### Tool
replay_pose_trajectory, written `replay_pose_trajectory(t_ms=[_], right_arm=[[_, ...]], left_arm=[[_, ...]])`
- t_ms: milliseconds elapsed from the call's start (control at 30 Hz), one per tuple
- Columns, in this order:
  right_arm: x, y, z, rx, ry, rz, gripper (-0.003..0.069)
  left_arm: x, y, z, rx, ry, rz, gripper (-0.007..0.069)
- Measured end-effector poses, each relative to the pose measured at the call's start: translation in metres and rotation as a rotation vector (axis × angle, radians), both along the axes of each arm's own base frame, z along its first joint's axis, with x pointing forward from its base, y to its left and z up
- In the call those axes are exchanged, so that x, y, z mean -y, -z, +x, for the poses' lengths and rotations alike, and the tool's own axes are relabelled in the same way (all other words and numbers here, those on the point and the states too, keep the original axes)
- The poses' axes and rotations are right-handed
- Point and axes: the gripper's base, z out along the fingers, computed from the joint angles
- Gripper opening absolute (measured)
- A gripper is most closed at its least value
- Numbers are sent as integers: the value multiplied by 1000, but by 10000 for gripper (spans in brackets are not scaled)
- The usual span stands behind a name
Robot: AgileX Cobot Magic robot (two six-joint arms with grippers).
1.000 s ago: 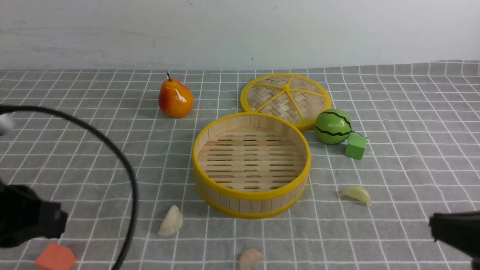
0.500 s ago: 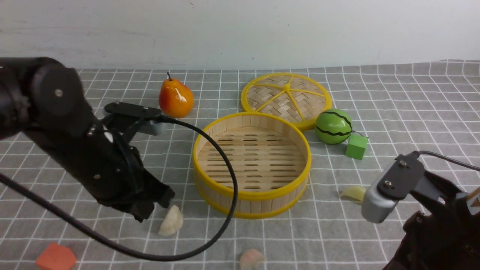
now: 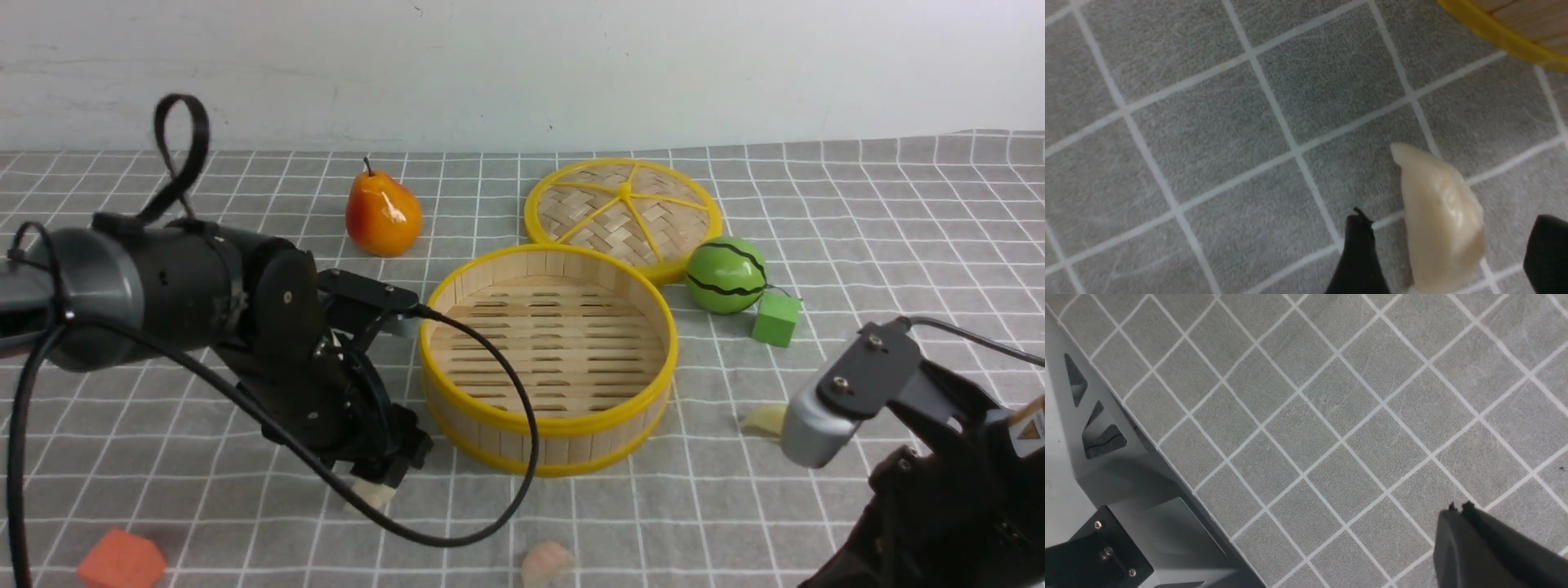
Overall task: Put the dumplings into the steamer on the table with the grey tablecloth.
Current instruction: 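Reach for and grasp a dumpling on the table with the left gripper, then place the dumpling into the bamboo steamer basket with the left gripper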
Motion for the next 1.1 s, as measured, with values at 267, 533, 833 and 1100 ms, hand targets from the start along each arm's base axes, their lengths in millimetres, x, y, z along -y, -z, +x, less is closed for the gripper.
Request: replay_pose_trajectory(t_ms=[267, 533, 833, 1100], right_arm=[[0, 0, 1, 13, 8, 7, 5], [-1, -1, 2, 19, 11, 10, 11], [-1, -1, 3, 23, 17, 20, 21], [-2, -1, 2, 20, 19, 27, 21]], left_arm=[[4, 14, 5, -25, -3, 5, 259], [14, -40, 16, -47, -18, -63, 231], [84, -123, 47, 101, 39, -242, 231], [145, -86, 92, 146, -43, -213, 231]])
